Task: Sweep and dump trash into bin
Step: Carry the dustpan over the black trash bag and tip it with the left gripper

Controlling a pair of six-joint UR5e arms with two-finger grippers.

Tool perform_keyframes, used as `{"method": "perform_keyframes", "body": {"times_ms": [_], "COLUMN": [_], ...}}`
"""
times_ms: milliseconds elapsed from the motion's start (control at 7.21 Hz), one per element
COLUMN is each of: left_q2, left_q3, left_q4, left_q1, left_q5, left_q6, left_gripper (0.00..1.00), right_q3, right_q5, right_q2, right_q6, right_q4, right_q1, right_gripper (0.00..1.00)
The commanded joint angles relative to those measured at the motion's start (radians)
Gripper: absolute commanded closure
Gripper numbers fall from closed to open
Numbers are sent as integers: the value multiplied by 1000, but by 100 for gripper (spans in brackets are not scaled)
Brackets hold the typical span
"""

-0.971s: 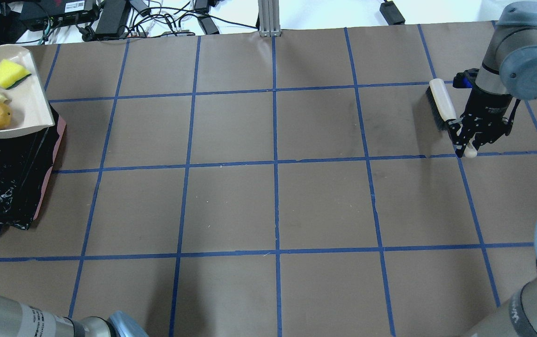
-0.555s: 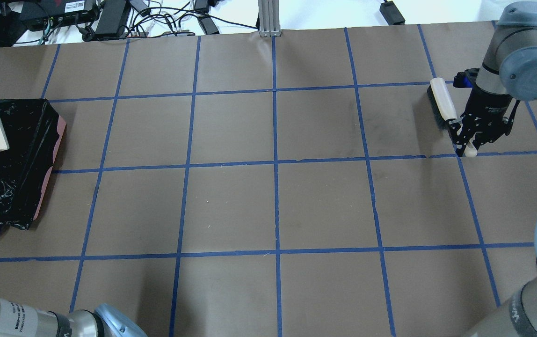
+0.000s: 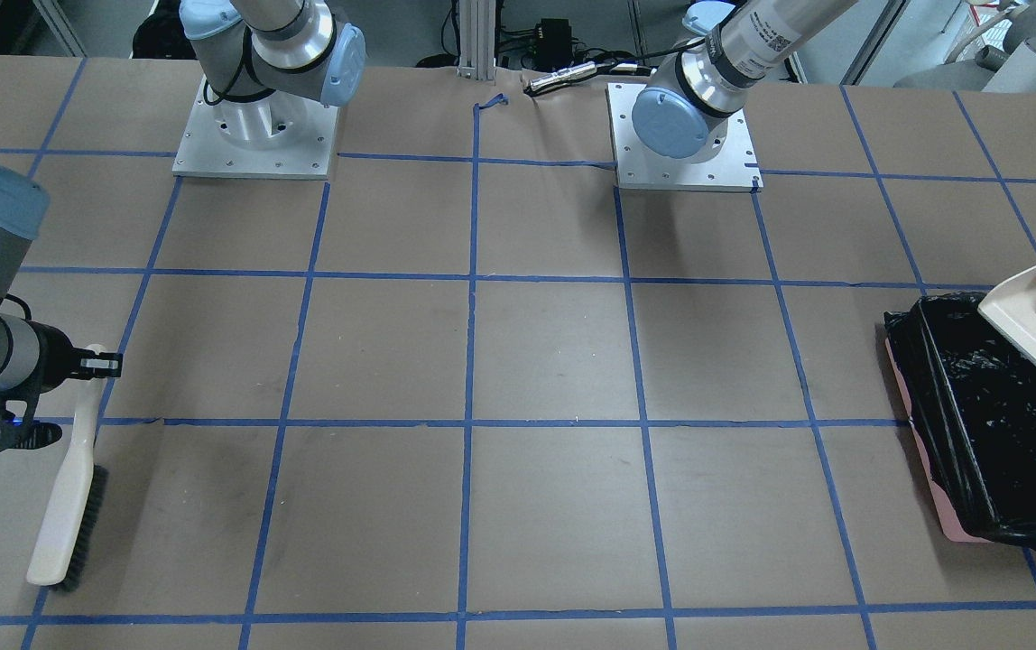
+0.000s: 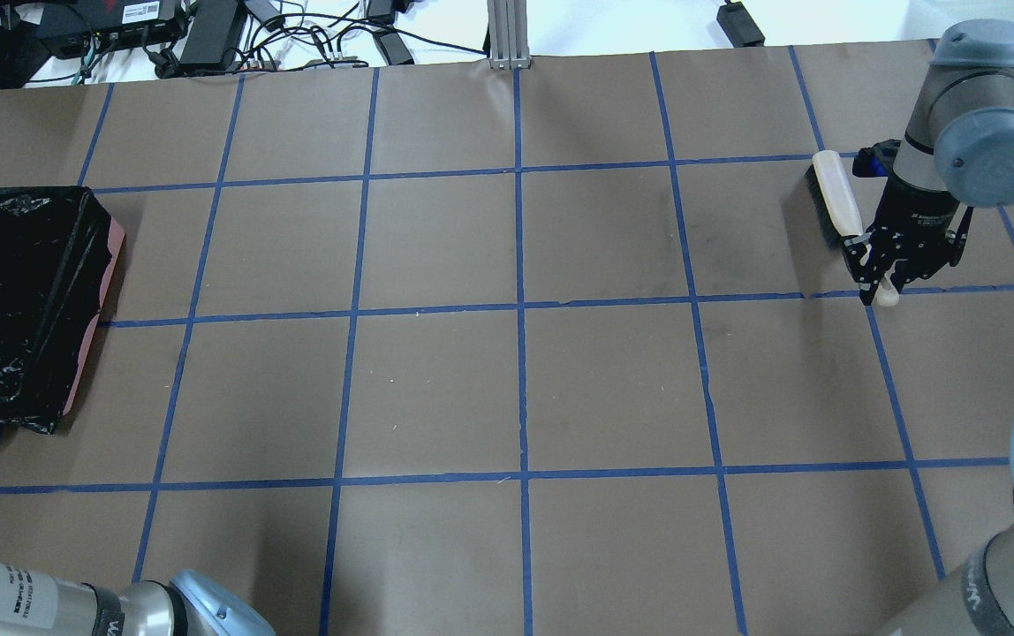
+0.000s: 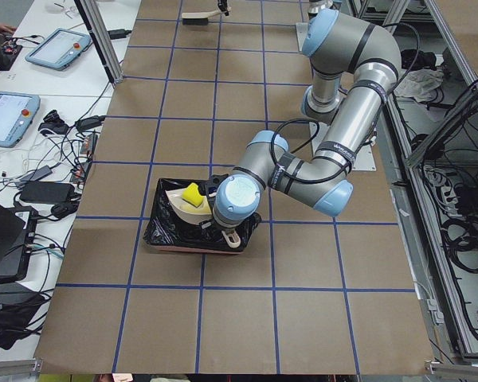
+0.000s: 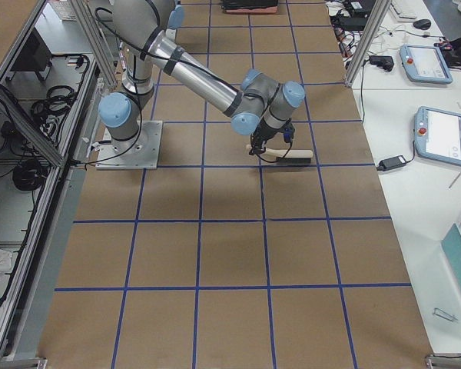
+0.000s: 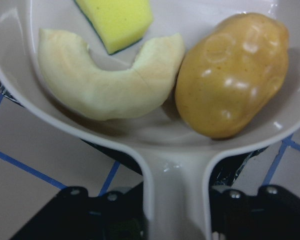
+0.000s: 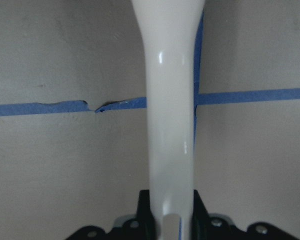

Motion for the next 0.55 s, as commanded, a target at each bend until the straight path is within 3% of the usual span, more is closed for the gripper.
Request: {"method": "perform_keyframes", "body": {"times_ms": [0, 139, 416], "left_q2": [-15, -15, -17], "left_q3": [-2, -2, -3], "left_q4": [41, 53, 101], "left_q1": [-1, -10, -56], "left_q5": [82, 108, 201], "left_q6": [53, 55, 59], "left_gripper": [100, 100, 100], "right_q3": [5, 5, 5], "right_q5": [0, -2, 1], "right_q2": [1, 1, 4], "right_q6": [-7, -8, -24], "right_q4": [-3, -3, -7], "right_q1": [0, 0, 0], "right_gripper": [96, 89, 55]}}
